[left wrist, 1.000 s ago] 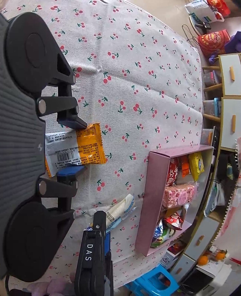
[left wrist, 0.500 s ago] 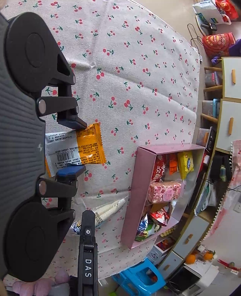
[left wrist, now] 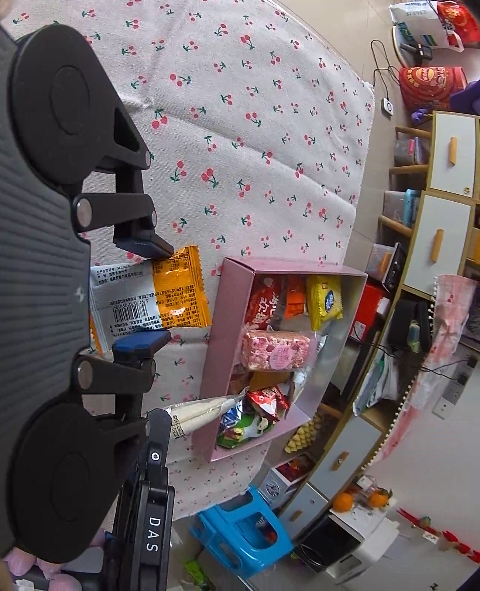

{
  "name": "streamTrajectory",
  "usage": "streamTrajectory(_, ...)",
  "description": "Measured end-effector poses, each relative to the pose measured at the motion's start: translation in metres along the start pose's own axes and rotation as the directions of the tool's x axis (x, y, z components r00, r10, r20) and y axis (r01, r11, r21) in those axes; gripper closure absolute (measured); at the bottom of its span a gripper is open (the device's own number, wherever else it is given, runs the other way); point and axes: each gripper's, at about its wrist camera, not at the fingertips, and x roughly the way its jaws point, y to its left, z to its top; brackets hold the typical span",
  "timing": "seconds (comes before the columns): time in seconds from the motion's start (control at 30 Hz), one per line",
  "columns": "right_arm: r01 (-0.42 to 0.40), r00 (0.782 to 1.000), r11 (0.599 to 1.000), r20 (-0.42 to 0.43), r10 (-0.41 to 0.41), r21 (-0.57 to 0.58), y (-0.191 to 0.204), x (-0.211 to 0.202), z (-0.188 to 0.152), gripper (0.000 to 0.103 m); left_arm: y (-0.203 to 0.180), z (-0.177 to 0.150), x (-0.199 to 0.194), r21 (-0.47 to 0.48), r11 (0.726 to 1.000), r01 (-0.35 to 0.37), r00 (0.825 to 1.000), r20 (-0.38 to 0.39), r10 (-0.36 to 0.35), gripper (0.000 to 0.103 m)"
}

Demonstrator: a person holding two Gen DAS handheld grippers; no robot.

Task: Organize snacks
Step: 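Carry the orange packet and white milk bar into the pink box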

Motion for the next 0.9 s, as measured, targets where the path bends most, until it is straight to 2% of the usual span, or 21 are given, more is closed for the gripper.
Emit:
streamTrajectory(0.27,-0.018,0.998,0.997,0.067,0.013,0.074,-0.007,0.002,0.025,0.068,-0.011,0.026,0.012,0.048,0.998,-0.03,0.999,0.046,0.028,0.064)
streamTrajectory(0.47,-0.037,0.99,0.993,0.14,0.02,0.117,-0.013,0.005,0.052,0.068,-0.021,0.046,0.024,0.101,0.995,-0.015,0.995,0.102,0.005,0.064)
streamTrajectory(0.57,-0.072,0.981,0.989,0.186,0.048,0.126,-0.018,0.008,0.058,0.068,-0.02,0.044,0.028,0.126,0.992,-0.001,0.988,0.156,-0.019,0.064)
streamTrajectory(0.63,-0.126,0.973,0.984,0.207,0.098,0.128,-0.024,0.015,0.056,0.068,-0.018,0.041,0.035,0.122,0.992,0.022,0.984,0.172,-0.043,0.064)
streamTrajectory(0.7,-0.115,0.978,0.982,0.191,0.086,0.147,-0.027,0.026,0.059,0.068,-0.019,0.042,0.044,0.128,0.992,0.003,0.987,0.159,-0.023,0.064)
streamTrajectory(0.9,-0.124,0.97,0.984,0.227,0.092,0.129,-0.028,0.039,0.072,0.068,-0.032,0.046,0.051,0.217,0.974,-0.068,0.976,0.216,0.02,0.064)
